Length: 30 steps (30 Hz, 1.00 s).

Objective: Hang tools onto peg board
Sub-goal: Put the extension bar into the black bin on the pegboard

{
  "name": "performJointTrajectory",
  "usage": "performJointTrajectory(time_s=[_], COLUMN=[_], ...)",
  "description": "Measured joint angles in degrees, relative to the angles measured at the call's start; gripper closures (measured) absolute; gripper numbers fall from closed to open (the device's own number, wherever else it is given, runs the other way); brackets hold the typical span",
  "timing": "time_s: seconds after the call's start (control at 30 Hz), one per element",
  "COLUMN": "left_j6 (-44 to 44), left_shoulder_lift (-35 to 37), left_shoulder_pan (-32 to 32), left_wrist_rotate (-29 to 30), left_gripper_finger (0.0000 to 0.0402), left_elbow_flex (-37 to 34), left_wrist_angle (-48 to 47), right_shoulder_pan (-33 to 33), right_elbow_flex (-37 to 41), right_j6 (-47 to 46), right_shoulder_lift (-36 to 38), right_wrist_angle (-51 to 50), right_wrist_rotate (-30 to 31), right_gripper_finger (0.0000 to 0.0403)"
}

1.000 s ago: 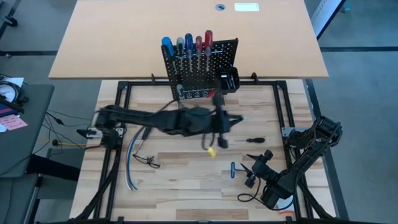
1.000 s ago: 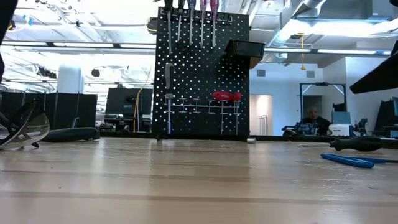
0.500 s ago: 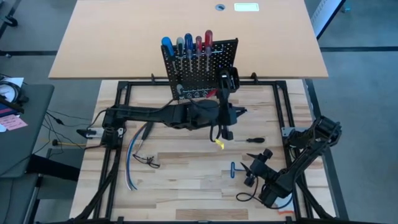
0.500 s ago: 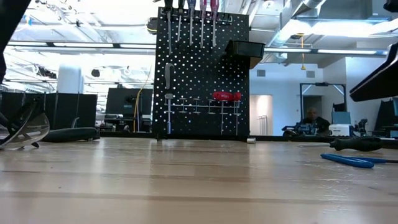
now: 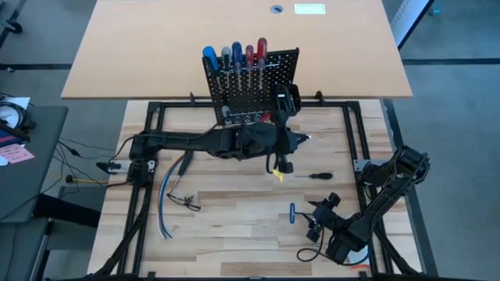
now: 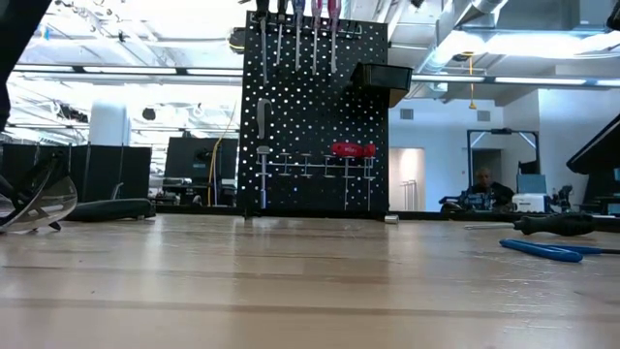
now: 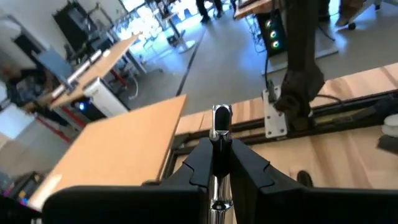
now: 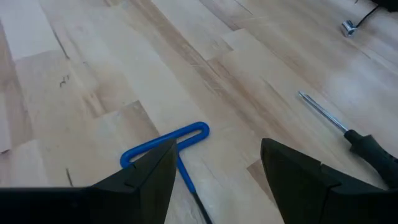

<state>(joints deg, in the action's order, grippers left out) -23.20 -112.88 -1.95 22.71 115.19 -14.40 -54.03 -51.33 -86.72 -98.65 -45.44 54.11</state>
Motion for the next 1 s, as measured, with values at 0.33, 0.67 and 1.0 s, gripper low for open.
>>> performJointTrajectory(time_s=[0.33, 0.67, 1.0], left_j6=[2.8, 3.1, 4.2], left_shoulder_lift=[0.0, -1.7, -2.3], left_shoulder_pan=[2.5, 6.1, 10.0], left_wrist_rotate=[0.5, 0.7, 2.2], left_gripper_finger=[0.0383, 0.0383, 0.0383], left_elbow_flex=[-0.1, -0.1, 0.1], left_wrist_angle=[-5.8, -8.8, -9.1], right_shoulder_pan=[0.2, 0.2, 0.3], right_elbow_flex=[0.0, 0.0, 0.0], right_j6=[3.2, 2.6, 6.2], right_shoulder_lift=[0.0, 0.0, 0.0], right_wrist_angle=[-0.3, 2.9, 5.1], right_wrist_rotate=[2.3, 2.4, 2.8], right_gripper_finger=[0.0163, 0.0163, 0.0163])
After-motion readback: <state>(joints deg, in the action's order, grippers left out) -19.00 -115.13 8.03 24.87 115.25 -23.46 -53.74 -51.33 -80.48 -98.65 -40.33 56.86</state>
